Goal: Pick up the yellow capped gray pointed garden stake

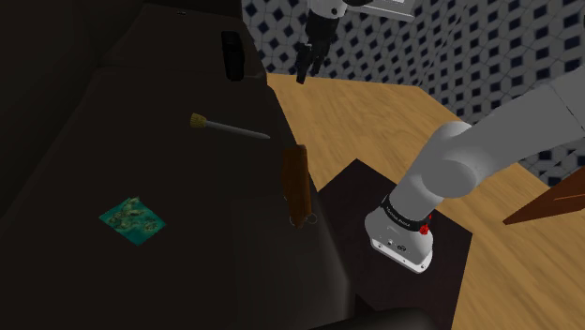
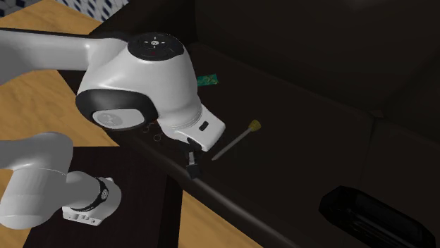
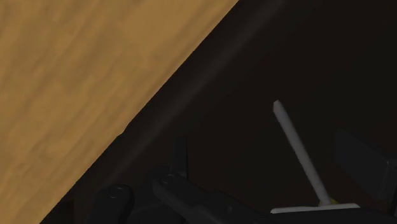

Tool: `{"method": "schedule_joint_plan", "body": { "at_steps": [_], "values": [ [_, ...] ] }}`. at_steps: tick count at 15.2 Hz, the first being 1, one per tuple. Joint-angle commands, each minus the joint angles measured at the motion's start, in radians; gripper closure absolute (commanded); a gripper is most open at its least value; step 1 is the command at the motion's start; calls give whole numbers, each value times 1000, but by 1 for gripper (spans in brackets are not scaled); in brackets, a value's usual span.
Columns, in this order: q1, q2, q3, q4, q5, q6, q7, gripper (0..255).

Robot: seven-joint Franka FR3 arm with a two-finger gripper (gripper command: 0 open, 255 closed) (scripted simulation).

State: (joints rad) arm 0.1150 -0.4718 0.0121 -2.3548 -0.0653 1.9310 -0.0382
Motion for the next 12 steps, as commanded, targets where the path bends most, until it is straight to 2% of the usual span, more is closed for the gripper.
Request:
{"method": "schedule_joint_plan", "body": {
  "at_steps": [1,12],
  "values": [
    [18,54,4,-3,5,63,-30,0],
    [98,399,41,97,25,333,-193,0]
  ]
}}
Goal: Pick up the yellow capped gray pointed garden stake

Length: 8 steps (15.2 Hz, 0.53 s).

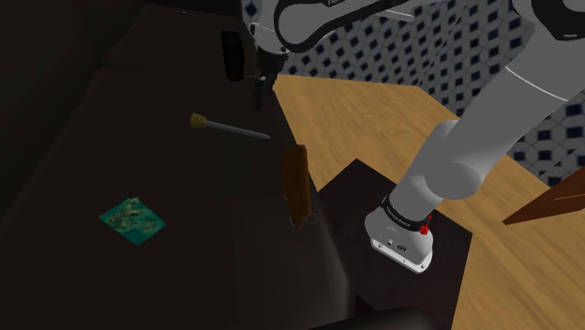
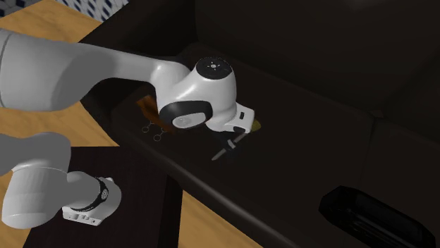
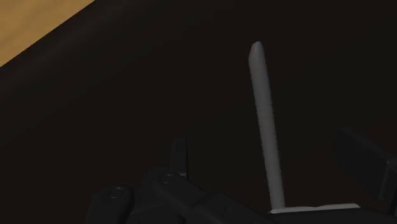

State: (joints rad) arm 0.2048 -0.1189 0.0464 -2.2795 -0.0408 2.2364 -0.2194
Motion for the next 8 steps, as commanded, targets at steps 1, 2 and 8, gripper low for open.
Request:
{"method": "schedule_joint_plan", "body": {
  "at_steps": [1,2,8],
  "values": [
    [15,78,12,36,1,47,-26,0],
    [21,110,18,51,2,66,-39,0],
    [46,253,44,118,-5,150,-93,0]
  ]
}}
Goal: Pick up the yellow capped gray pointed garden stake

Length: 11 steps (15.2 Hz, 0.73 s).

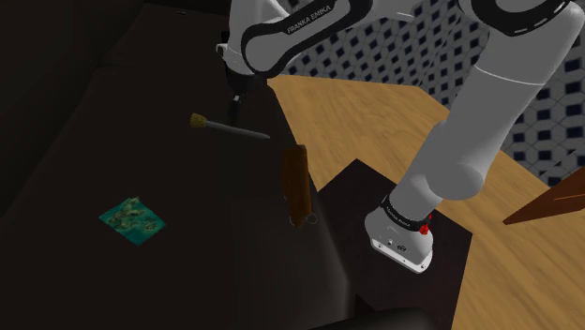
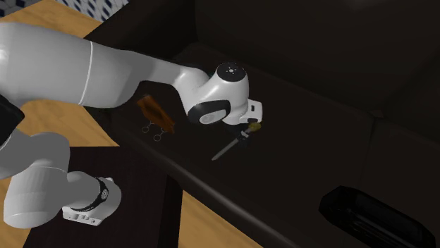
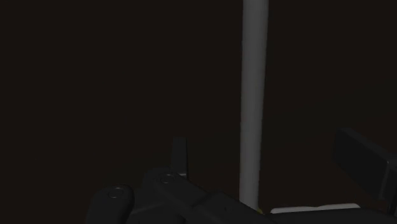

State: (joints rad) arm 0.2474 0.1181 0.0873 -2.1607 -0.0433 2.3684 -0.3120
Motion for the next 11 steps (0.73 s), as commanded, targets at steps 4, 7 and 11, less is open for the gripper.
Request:
{"method": "schedule_joint_plan", "body": {
  "at_steps": [4,7,11],
  "values": [
    [4,49,2,-17,-9,67,5,0],
    [5,72,1,-26,-13,99,9,0],
    [6,70,1,-30,-14,101,10,255]
  ]
}}
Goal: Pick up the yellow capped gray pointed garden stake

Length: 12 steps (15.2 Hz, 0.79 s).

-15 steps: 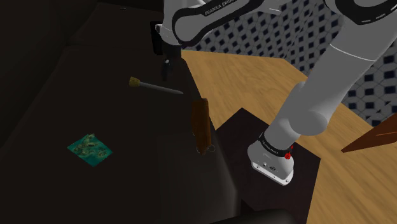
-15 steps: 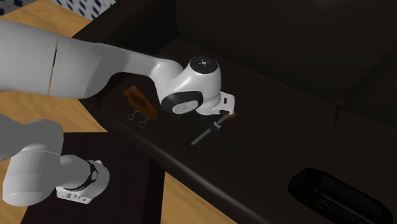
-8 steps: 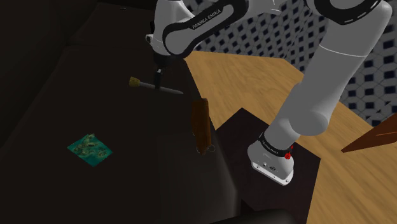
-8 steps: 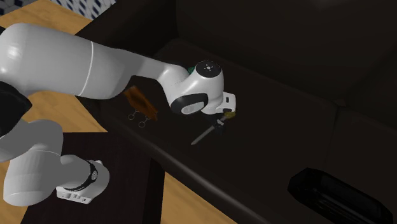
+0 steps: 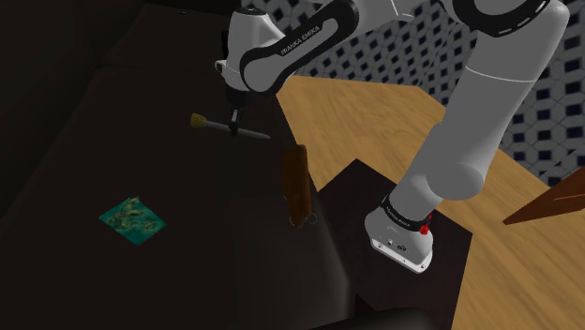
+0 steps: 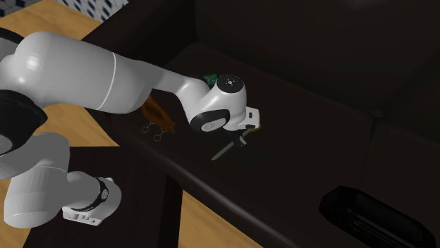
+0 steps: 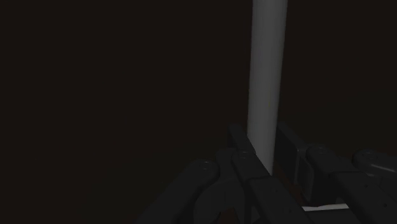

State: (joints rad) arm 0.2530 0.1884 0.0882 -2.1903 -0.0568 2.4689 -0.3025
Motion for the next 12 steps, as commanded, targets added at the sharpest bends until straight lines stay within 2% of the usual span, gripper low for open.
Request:
{"method": "schedule_joint_plan", "body": {
  "at_steps": [1,7,12],
  "values": [
    [0,0,0,0,0,1,0,255],
    [0,2,0,3,0,-2,-1,255],
    [-2,-42,2,22,9,-63,-8,255]
  ]
}}
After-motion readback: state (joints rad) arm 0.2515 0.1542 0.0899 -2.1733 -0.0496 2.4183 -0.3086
